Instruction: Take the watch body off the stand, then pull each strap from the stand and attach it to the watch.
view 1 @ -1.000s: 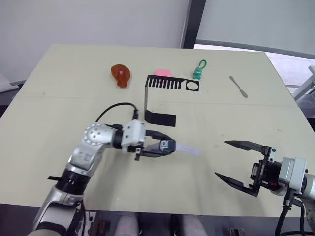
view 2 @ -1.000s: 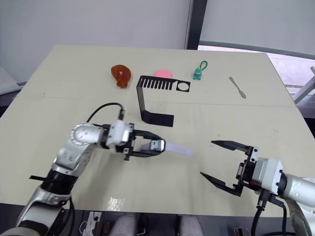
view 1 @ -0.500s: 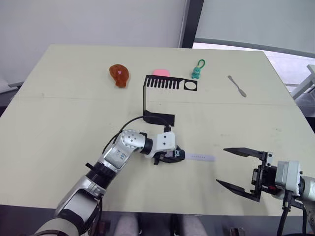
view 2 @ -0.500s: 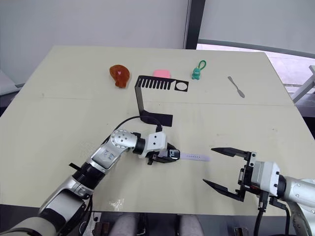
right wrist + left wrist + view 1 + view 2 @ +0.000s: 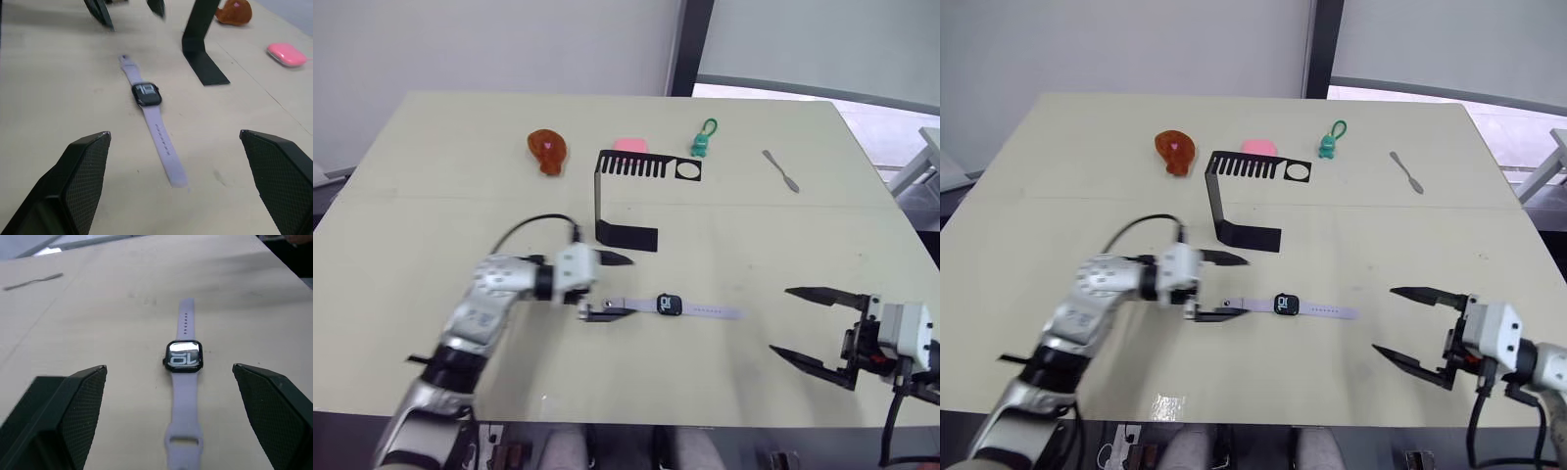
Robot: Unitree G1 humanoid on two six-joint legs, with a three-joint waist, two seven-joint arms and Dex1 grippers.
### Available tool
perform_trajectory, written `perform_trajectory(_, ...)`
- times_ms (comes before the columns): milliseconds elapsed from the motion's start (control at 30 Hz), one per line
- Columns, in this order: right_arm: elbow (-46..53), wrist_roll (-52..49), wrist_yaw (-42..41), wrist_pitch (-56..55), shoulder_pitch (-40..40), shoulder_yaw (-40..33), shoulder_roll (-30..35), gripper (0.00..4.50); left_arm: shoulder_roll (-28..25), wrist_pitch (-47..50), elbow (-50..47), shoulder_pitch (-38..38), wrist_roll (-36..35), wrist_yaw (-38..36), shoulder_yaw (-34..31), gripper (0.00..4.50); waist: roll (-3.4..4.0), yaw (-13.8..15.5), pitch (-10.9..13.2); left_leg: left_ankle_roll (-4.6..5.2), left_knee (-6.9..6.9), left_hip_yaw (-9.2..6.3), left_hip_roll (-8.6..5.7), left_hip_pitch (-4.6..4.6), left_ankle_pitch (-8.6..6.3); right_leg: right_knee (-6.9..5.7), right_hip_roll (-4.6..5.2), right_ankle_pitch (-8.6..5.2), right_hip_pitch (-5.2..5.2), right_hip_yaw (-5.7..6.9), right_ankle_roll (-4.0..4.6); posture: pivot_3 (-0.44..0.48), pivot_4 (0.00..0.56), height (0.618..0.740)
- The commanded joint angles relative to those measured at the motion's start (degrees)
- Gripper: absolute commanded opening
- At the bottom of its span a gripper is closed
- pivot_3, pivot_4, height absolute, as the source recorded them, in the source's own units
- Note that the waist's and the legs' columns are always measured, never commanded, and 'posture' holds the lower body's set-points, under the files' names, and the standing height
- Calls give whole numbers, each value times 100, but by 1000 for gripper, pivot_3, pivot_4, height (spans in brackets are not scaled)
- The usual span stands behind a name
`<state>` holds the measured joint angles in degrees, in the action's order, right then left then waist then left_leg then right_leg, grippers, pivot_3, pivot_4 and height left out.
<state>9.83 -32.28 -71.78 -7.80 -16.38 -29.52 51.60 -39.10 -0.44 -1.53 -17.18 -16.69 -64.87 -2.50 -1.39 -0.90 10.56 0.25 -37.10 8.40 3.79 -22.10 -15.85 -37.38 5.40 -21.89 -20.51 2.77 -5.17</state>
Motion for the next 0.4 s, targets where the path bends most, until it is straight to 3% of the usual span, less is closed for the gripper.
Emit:
perform_trajectory(33, -741, 99, -242, -218, 108, -574, 243, 4500, -566, -456, 189, 685, 4, 127, -1047, 4485, -2, -49, 2, 1, 1, 0, 0, 0, 0, 1, 0, 0, -2, 0, 1, 0, 150, 740)
perform_trajectory(167, -1741, 324, -355, -628, 536, -794, 510, 4500, -1061, -935, 1075, 1492, 149, 496, -2181, 4485, -3, -58, 2, 37, -1, -4, -14, 0, -24, 0, 24, 0, 7, 8, 0, 0, 150, 740)
perform_trajectory(267, -2245, 437, -400, -880, 860, -697, 577, 4500, -1239, -1237, 1602, 1797, 202, 683, -2579, 4485, -3, -78, 2, 45, 5, -2, -9, 0, -41, 3, 23, 0, -1, 10, 1, 0, 150, 740)
perform_trajectory(400, -2557, 583, -295, -1091, 1353, -273, 368, 4500, -1085, -1513, 1753, 1949, 157, 938, -2726, 4485, 1, -88, 4, 41, 3, 3, -5, 0, -41, -1, 23, -1, -4, 11, 2, 0, 150, 740)
